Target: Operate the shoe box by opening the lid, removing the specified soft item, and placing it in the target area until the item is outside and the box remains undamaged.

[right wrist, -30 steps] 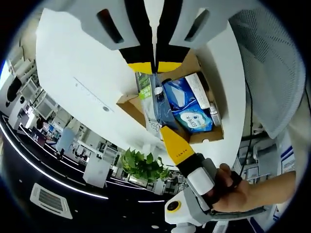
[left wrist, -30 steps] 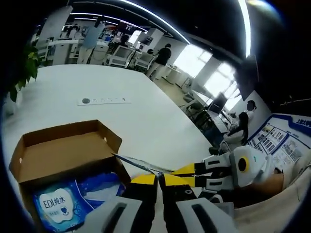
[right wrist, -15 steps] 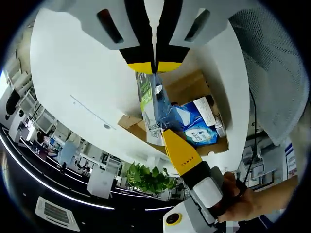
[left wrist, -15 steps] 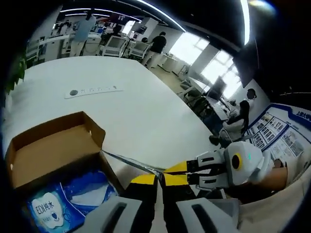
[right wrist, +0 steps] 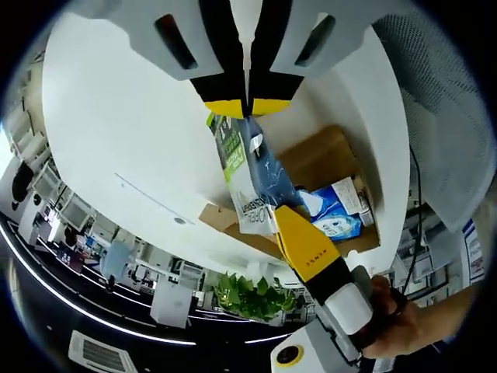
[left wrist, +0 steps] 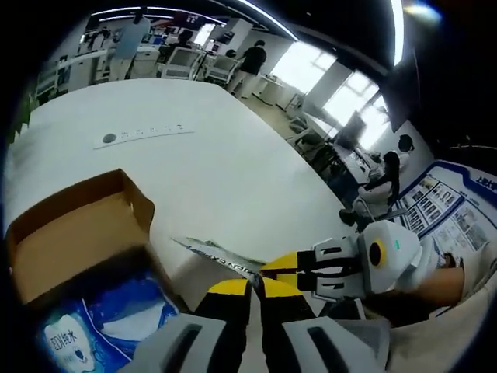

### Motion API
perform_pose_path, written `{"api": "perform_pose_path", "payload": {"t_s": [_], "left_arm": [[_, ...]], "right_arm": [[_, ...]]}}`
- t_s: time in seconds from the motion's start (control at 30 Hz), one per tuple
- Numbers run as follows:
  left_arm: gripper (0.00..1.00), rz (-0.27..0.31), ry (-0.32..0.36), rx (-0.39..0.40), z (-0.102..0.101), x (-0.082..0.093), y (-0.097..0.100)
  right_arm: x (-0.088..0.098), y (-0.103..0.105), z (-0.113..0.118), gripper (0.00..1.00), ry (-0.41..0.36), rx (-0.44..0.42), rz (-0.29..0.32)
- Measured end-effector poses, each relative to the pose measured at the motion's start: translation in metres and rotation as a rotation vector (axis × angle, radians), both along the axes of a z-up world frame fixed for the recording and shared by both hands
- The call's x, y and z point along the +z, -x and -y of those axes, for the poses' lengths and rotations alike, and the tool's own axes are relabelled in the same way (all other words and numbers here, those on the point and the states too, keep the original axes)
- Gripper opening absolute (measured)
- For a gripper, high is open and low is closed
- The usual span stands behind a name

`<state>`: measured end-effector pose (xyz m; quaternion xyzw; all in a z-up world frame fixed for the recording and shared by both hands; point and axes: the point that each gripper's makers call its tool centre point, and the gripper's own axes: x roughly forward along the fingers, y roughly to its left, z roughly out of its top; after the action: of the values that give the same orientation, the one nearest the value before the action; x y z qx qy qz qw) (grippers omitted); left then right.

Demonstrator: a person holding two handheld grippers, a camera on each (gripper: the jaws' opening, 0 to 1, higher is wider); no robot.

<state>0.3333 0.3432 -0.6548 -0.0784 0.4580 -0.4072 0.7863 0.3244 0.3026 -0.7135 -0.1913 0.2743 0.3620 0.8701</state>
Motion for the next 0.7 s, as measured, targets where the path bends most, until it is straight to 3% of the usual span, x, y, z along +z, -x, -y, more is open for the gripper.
{"api": "perform_pose_path", "payload": {"t_s": [0.27, 0.7], "left_arm": [[0.07, 0.020, -0.024, 0.004, -0.010, -0.003, -0.008], [0.12, 0.066, -0.011, 0.121, -0.073, 0.014, -0.011]], "right_arm": [[-0.014, -0.007, 0.007, 0.00, -0.010, -0.029, -0.035], [-0.043, -0.019, 0.012, 0.00, 0.032, -0.049, -0.093]]}}
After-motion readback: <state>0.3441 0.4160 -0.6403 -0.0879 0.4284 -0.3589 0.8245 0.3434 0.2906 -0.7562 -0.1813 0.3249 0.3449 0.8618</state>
